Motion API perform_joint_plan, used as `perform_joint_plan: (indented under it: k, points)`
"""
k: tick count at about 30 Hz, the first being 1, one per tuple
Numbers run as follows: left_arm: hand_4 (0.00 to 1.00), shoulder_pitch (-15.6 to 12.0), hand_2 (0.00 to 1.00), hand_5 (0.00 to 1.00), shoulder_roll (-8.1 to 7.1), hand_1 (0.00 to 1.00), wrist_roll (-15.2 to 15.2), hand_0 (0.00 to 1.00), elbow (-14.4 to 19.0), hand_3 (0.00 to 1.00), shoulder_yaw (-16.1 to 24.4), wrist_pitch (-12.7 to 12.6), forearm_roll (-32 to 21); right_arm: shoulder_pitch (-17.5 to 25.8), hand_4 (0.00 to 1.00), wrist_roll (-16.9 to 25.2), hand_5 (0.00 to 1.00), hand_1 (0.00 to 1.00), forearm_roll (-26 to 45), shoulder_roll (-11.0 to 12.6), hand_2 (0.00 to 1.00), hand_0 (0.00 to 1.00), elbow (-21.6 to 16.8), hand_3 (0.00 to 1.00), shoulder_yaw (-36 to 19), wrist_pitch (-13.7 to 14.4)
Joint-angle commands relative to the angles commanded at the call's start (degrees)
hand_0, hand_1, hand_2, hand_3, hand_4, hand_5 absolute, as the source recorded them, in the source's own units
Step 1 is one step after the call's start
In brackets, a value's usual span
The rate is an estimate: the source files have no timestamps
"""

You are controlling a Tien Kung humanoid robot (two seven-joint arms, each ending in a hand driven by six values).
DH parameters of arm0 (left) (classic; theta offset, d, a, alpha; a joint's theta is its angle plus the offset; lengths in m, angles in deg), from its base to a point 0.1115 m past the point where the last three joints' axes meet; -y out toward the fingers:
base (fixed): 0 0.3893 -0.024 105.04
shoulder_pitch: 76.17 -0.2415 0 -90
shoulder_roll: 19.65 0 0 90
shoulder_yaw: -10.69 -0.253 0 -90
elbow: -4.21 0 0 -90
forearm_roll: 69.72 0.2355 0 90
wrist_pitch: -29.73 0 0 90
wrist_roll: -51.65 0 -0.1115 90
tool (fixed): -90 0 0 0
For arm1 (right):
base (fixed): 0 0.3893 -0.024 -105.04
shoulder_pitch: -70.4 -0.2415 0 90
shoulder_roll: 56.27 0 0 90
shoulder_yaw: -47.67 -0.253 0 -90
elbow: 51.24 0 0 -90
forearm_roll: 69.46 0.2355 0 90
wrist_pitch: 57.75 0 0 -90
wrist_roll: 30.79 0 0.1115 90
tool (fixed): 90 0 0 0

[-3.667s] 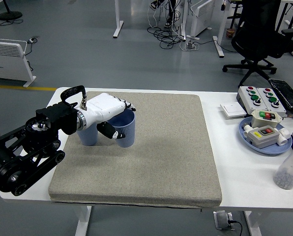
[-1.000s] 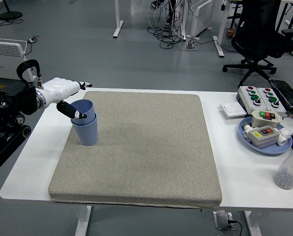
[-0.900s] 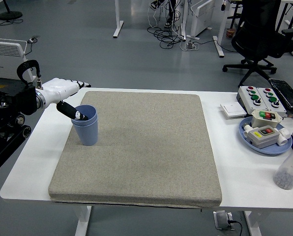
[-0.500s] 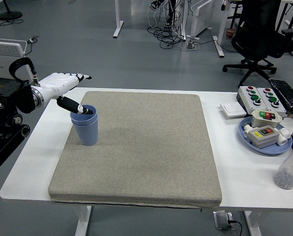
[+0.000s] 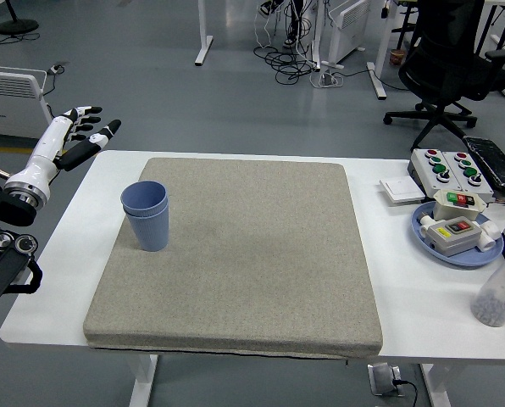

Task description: Push cup pick cup insert cup

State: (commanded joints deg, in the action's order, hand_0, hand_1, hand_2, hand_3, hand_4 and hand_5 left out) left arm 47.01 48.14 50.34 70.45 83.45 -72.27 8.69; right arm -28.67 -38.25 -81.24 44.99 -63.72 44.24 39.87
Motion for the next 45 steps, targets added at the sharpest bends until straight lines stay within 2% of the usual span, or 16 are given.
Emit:
perform_joint_plan:
  k: [2, 3, 6, 11, 13, 14, 17, 18, 19, 24, 30, 36, 37, 42, 43, 45]
  points:
    - [0.661, -2.6, 0.838, 0.998, 1.15, 0.841, 2.1, 0.765, 1.8, 0.841, 1.6, -0.5, -4.8, 0.0, 0.175, 0.0, 0.388, 0.670, 0.0, 0.0, 0.711, 0.731, 0.0, 0.604, 0.0, 0.0]
    - [0.661, -4.4, 0.838, 0.998, 2.17, 0.841, 3.4, 0.765, 3.1, 0.841, 2.8, -0.5, -7.8, 0.1, 0.175, 0.0, 0.388, 0.670, 0.0, 0.0, 0.711, 0.731, 0.0, 0.604, 0.0, 0.0]
    - [0.661, -6.8, 0.838, 0.998, 3.40, 0.841, 4.3, 0.765, 4.6, 0.841, 4.1, 0.0, -14.2, 0.1, 0.175, 0.0, 0.388, 0.670, 0.0, 0.0, 0.711, 0.731, 0.0, 0.604, 0.0, 0.0]
    - [0.661, -13.7, 0.822, 0.998, 8.29, 0.831, 7.2, 0.753, 7.4, 0.821, 7.6, 1.2, -26.4, 0.2, 0.175, 0.1, 0.390, 0.670, 0.1, 0.0, 0.710, 0.731, 0.0, 0.604, 0.0, 0.1]
    - [0.657, -14.6, 0.801, 0.998, 8.85, 0.804, 7.4, 0.721, 7.5, 0.793, 8.0, 1.5, -30.7, 0.2, 0.175, 0.1, 0.391, 0.670, 0.1, 0.0, 0.710, 0.731, 0.0, 0.604, 0.1, 0.1]
    - [0.657, -16.0, 0.801, 0.998, 10.28, 0.804, 7.1, 0.721, 7.5, 0.793, 9.1, 2.2, -32.8, 0.1, 0.175, 0.2, 0.391, 0.670, 0.0, 0.0, 0.710, 0.731, 0.0, 0.604, 0.0, 0.1]
    - [0.657, -18.0, 0.801, 0.998, 11.88, 0.804, 7.2, 0.721, 7.5, 0.793, 10.3, 3.1, -33.5, 0.1, 0.175, 0.1, 0.391, 0.670, -0.4, 0.0, 0.710, 0.731, 0.0, 0.604, -0.2, 0.1]
    - [0.657, -18.2, 0.801, 0.998, 12.05, 0.804, 7.3, 0.721, 7.5, 0.793, 10.5, 3.2, -33.5, 0.1, 0.175, 0.1, 0.391, 0.670, -0.5, 0.0, 0.710, 0.731, 0.0, 0.604, -0.2, 0.1]
    - [0.655, -19.1, 0.763, 0.998, 12.36, 0.767, 7.3, 0.687, 7.6, 0.739, 10.7, 3.7, -33.3, 0.2, 0.175, 0.0, 0.393, 0.670, -0.7, 0.1, 0.710, 0.731, 0.0, 0.604, -0.3, 0.1]
    - [0.655, -21.9, 0.763, 0.998, 12.67, 0.767, 7.4, 0.687, 7.9, 0.739, 11.0, 4.2, -33.3, 0.3, 0.175, -0.2, 0.393, 0.670, -1.8, 0.1, 0.710, 0.731, 0.0, 0.604, -1.0, 0.1]
    - [0.656, -23.9, 0.764, 0.998, 12.39, 0.770, 7.2, 0.695, 8.0, 0.740, 10.8, 4.1, -33.6, 0.5, 0.175, -0.7, 0.391, 0.671, -3.6, 0.2, 0.710, 0.731, 0.0, 0.604, -2.0, 0.2]
    - [0.656, -24.5, 0.771, 0.998, 12.36, 0.775, 7.1, 0.706, 8.2, 0.745, 10.1, 4.5, -33.7, 0.9, 0.174, -0.7, 0.394, 0.670, -3.8, 0.2, 0.710, 0.731, 0.0, 0.604, -2.1, 0.3]
    - [0.655, -24.5, 0.808, 0.998, 12.38, 0.807, 7.2, 0.738, 8.2, 0.782, 9.9, 4.7, -33.7, 0.9, 0.173, -0.6, 0.393, 0.670, -3.6, 0.2, 0.710, 0.731, 0.0, 0.604, -1.9, 0.3]
    - [0.655, -24.5, 0.808, 0.998, 12.48, 0.807, 7.1, 0.738, 8.0, 0.782, 9.7, 5.5, -33.6, 0.8, 0.173, -0.4, 0.393, 0.670, -2.6, 0.1, 0.710, 0.731, 0.0, 0.604, -1.3, 0.3]
    - [0.653, -24.5, 0.838, 0.998, 12.48, 0.831, 7.2, 0.781, 8.0, 0.820, 9.6, 5.6, -33.7, 0.8, 0.173, -0.3, 0.392, 0.670, -2.2, 0.1, 0.710, 0.731, 0.0, 0.604, -1.1, 0.3]
    - [0.653, -24.5, 0.838, 0.998, 12.52, 0.831, 7.4, 0.781, 7.9, 0.820, 9.4, 5.7, -33.9, 0.8, 0.173, -0.2, 0.392, 0.670, -1.7, 0.1, 0.710, 0.731, 0.0, 0.604, -0.8, 0.2]
